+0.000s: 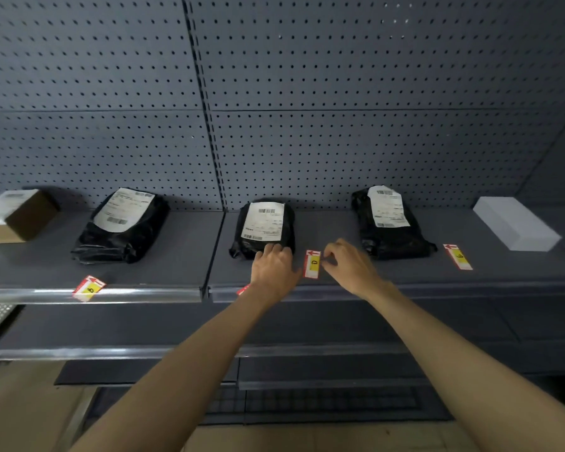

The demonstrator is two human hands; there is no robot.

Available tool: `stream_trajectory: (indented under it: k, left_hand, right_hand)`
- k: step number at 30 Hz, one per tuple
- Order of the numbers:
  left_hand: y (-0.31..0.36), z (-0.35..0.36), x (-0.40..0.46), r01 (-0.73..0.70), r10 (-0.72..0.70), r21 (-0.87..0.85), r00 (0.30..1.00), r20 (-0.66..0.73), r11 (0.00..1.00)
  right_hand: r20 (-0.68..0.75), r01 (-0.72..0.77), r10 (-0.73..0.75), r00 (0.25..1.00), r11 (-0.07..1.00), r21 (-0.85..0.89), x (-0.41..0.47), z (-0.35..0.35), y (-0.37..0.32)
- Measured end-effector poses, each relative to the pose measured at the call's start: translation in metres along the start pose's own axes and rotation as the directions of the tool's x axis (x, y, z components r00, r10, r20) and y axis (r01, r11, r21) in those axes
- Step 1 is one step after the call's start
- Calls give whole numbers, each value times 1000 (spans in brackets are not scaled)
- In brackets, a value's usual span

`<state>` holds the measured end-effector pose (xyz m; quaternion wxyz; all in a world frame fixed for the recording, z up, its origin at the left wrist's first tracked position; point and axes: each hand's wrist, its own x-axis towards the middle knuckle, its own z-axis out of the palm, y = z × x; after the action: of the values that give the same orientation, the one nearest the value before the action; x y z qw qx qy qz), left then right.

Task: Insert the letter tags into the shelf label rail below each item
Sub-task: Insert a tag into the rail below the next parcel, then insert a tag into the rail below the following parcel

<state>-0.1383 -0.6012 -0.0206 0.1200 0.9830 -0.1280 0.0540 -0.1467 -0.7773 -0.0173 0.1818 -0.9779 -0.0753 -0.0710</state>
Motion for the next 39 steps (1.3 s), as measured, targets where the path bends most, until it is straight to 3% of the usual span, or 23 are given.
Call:
stream_trajectory:
  k: [5, 10, 14, 21, 25, 29, 34, 39]
  left_hand:
    - [41, 23, 27, 148, -157, 81, 979, 127, 986]
    - [68, 44, 41, 331, -355, 184, 928, 113, 925]
    - [79, 47, 48, 469, -474, 70, 866, 159, 880]
    - [81, 41, 52, 582, -549, -105, 802, 236, 806]
    - [78, 41, 51, 592, -556, -180, 803, 216, 785]
    - [85, 43, 42, 602, -580, -56, 787, 210, 796]
    - [96, 45, 46, 617, -594, -71, 778, 206, 783]
    - [97, 39, 43, 502, -482, -325, 864, 146, 801]
  right_hand:
    - [60, 41, -40, 997, 999, -2, 16, -4, 36]
    - [86, 121, -122, 989, 992, 22, 25, 0, 60]
    - [89, 156, -161, 983, 986, 62, 28, 4, 71]
    - [104, 152, -164, 981, 982, 114, 25, 2, 82]
    - [115, 118, -135, 984, 982, 145, 18, -5, 90]
    - [117, 79, -98, 988, 985, 156, 2, -13, 97]
    - [95, 61, -74, 993, 989, 136, -13, -21, 108]
    - [60, 17, -30, 998, 977, 215, -18, -26, 114]
